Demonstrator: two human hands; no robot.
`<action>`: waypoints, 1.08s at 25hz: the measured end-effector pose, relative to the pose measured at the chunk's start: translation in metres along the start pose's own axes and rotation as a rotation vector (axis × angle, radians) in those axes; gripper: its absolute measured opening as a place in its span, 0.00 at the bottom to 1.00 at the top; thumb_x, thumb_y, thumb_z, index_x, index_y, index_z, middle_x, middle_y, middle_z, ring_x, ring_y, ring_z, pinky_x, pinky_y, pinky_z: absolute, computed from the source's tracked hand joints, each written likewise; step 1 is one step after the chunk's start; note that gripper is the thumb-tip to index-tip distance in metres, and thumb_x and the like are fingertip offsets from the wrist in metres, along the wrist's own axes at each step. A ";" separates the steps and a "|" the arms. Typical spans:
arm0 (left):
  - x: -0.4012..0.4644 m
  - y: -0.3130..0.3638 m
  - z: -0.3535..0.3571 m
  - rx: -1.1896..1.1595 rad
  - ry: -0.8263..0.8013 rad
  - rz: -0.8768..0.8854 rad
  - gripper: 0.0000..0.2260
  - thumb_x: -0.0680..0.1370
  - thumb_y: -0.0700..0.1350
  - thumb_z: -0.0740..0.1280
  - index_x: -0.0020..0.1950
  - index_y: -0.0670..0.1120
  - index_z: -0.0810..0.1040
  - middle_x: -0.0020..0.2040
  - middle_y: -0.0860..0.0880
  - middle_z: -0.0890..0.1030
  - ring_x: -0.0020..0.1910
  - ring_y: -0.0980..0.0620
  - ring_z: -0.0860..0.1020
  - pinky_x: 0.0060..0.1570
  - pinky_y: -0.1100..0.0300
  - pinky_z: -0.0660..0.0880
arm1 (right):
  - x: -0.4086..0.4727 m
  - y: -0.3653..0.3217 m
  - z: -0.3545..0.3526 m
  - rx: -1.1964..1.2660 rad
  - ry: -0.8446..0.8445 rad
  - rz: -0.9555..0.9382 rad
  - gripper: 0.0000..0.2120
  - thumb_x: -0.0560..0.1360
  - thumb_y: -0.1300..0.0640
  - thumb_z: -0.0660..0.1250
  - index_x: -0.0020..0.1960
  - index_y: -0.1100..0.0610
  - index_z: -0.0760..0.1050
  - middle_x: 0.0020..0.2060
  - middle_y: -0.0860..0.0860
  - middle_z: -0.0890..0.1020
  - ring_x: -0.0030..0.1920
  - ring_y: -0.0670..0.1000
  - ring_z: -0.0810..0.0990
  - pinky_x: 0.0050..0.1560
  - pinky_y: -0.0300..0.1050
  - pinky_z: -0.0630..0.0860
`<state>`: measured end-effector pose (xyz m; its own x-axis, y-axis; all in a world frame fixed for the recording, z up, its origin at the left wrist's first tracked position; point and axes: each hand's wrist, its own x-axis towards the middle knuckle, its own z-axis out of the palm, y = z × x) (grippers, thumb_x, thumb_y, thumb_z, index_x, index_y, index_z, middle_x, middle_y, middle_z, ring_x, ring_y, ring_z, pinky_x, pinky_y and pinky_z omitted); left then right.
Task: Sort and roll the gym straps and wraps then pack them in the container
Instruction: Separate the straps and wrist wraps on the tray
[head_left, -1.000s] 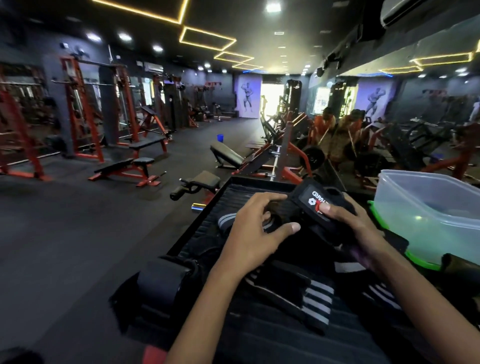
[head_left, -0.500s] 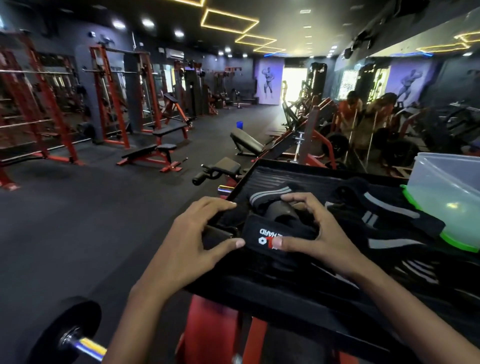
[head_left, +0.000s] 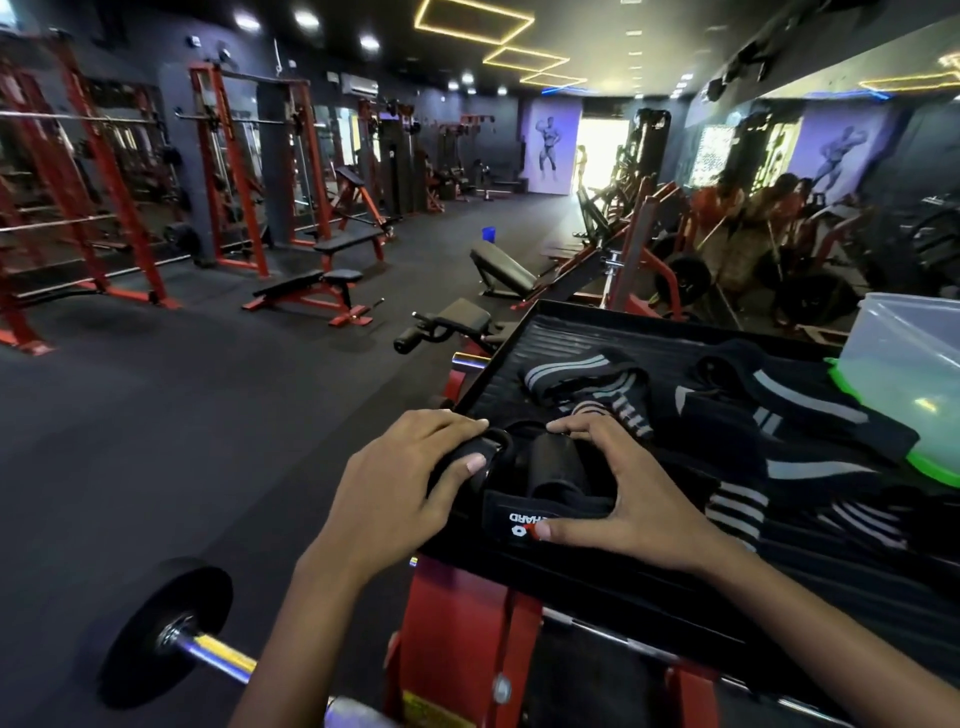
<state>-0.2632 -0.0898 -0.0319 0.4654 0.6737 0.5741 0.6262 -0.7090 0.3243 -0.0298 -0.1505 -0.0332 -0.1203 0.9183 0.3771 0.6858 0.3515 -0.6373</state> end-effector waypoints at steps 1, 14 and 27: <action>0.000 0.001 0.001 0.008 0.015 0.003 0.20 0.78 0.60 0.54 0.64 0.58 0.77 0.60 0.63 0.76 0.64 0.66 0.68 0.49 0.74 0.65 | -0.001 -0.004 0.005 -0.062 0.011 -0.030 0.38 0.59 0.36 0.76 0.65 0.46 0.68 0.58 0.40 0.71 0.62 0.40 0.71 0.62 0.38 0.70; 0.000 0.002 0.007 0.096 0.023 0.014 0.18 0.80 0.57 0.52 0.63 0.58 0.77 0.58 0.64 0.77 0.63 0.65 0.70 0.43 0.70 0.71 | -0.002 -0.015 0.020 -0.143 0.026 -0.033 0.41 0.63 0.36 0.76 0.69 0.47 0.62 0.56 0.38 0.64 0.59 0.33 0.66 0.55 0.22 0.64; 0.005 0.001 0.002 0.007 -0.019 0.082 0.23 0.79 0.61 0.53 0.65 0.53 0.77 0.63 0.58 0.77 0.66 0.60 0.71 0.61 0.61 0.71 | -0.007 0.000 -0.014 0.188 -0.055 0.017 0.36 0.68 0.36 0.69 0.72 0.44 0.61 0.68 0.39 0.68 0.70 0.38 0.65 0.66 0.38 0.68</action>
<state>-0.2589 -0.0864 -0.0305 0.5273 0.6172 0.5839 0.5896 -0.7607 0.2716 -0.0189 -0.1596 -0.0272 -0.1524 0.9313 0.3310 0.5424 0.3588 -0.7597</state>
